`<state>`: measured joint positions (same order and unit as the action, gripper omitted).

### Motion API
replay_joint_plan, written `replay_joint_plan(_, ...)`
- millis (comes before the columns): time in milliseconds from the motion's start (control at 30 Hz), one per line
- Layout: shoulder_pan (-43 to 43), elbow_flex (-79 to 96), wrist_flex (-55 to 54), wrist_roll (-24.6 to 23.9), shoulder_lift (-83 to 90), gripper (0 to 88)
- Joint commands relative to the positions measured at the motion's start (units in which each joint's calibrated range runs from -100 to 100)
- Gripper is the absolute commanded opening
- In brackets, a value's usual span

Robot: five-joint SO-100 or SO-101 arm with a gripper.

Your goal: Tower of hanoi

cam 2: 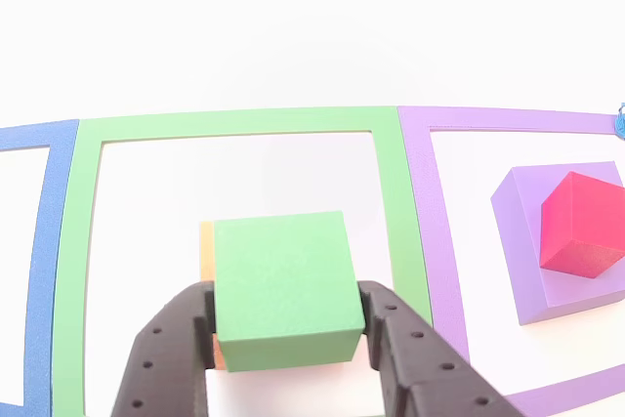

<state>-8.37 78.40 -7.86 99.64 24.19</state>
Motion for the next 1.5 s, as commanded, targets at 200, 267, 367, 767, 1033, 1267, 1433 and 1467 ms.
replay_joint_plan(200, 0.6, -2.31, -1.13, 0.36, 1.85, 8.0)
replay_joint_plan(267, 0.6, -2.85, -1.05, 0.36, 1.53, 8.0)
replay_joint_plan(367, 0.51, -3.4, -1.05, 0.36, 1.13, 8.0)
replay_joint_plan(767, 0.98, -4.12, -1.53, 0.36, -0.25, 8.1)
replay_joint_plan(1033, 1.46, -4.94, -5.1, 0.36, -3.8, 8.9)
replay_joint_plan(1267, 1.18, -4.49, -5.74, 0.36, -4.04, 9.2)
replay_joint_plan(1433, 0.6, -4.12, -5.74, 0.36, -3.64, 8.9)
replay_joint_plan(1467, 0.6, -4.12, -5.74, 0.36, -3.64, 8.9)
